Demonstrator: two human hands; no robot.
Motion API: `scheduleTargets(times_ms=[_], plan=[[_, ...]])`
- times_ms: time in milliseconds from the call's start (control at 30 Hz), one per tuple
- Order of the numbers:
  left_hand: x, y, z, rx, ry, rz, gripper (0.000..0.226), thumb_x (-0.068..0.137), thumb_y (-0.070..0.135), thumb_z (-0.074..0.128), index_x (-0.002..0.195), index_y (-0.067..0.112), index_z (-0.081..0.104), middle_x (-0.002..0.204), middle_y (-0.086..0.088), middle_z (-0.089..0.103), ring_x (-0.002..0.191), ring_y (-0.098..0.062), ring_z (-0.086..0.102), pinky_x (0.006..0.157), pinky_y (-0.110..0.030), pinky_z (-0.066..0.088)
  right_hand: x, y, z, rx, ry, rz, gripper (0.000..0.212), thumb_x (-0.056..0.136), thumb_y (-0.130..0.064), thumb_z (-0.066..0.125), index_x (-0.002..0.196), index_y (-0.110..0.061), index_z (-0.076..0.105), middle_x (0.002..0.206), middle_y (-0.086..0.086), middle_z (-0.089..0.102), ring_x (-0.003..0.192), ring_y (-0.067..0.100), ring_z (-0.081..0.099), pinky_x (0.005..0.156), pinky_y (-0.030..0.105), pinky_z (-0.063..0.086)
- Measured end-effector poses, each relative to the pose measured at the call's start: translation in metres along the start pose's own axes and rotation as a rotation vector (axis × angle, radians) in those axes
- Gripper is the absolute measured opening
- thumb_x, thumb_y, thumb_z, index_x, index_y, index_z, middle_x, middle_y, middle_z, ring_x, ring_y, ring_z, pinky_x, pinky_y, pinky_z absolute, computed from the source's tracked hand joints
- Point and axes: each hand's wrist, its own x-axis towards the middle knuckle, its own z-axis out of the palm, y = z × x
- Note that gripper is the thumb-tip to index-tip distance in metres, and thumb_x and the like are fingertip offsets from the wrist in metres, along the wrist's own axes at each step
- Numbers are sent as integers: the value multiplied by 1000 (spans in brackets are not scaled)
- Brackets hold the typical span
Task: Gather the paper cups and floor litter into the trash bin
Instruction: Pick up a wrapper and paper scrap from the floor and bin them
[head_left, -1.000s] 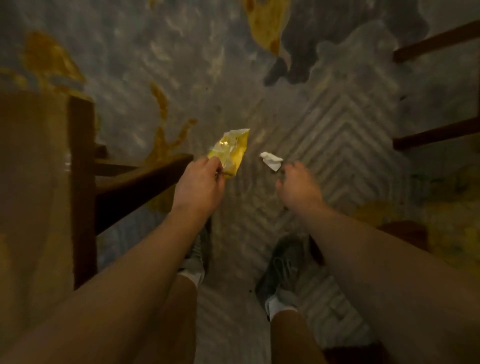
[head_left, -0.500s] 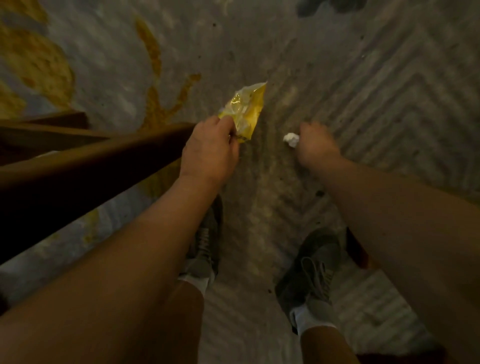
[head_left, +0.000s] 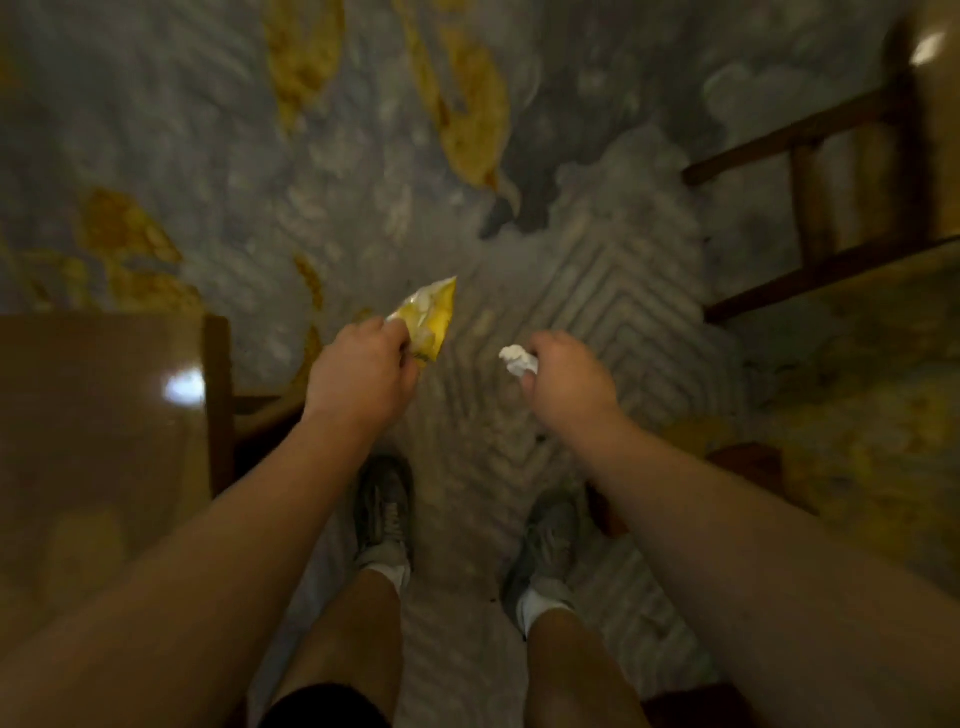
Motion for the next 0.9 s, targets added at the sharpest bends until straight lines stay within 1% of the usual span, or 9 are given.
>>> scheduleTargets(times_ms=[67,200,300,400,500,600,733,833,900], plan=[[-7,17,-47,14,17,57,14,85,24,60,86,10,61,88,-14,64,82,-38,58,60,-42,47,-31,-19,-49,13,56,8,26,91,-31,60,111,-13,63,115,14,61,109,34,57,85,41,50],[-32,63,-154,53,69,216,11,82,24,66,84,15,61,81,-7,64,74,-29,56,55,-34,40,-115,-50,-159,22,208,-24,28,89,-30,61,113,-15,62,114,10,59,107,30,56,83,42,49],[-50,99,-218,50,66,342,13,80,21,71,83,13,61,80,-9,63,74,-32,57,57,-38,47,-185,-58,-223,13,338,-11,27,89,-29,62,112,-16,62,112,7,58,106,27,54,82,44,51],[-70,139,-272,62,103,502,16,77,19,75,80,14,60,79,-9,63,73,-35,58,57,-39,47,-256,-59,-269,16,486,35,25,89,-28,61,111,-16,61,110,5,56,103,24,54,80,44,52],[-94,186,-312,100,142,666,14,77,20,74,80,14,61,79,-9,64,72,-36,59,55,-37,45,-326,-54,-289,9,588,101,24,89,-27,60,111,-17,62,107,3,56,101,23,53,79,42,52],[-121,238,-339,124,164,848,19,72,16,78,78,15,61,76,-8,62,68,-35,57,53,-37,44,-393,-40,-298,20,689,208,22,88,-28,61,108,-18,62,104,1,57,97,21,55,76,37,51],[-165,304,-361,138,184,1005,16,74,19,76,81,16,63,82,-6,64,72,-32,58,54,-36,46,-475,-8,-292,42,791,312,19,88,-30,63,105,-20,64,102,-1,57,95,20,55,74,36,51],[-206,351,-365,147,230,1101,14,76,22,74,85,19,63,85,-4,65,75,-29,59,56,-35,48,-536,21,-284,37,856,379,21,90,-35,62,108,-26,62,99,-9,53,87,9,49,66,24,41],[-249,389,-359,158,231,1183,14,78,22,73,87,20,63,88,-4,66,78,-29,60,58,-35,49,-592,44,-271,36,914,443,21,90,-35,63,108,-25,63,99,-8,55,84,7,45,64,23,36]])
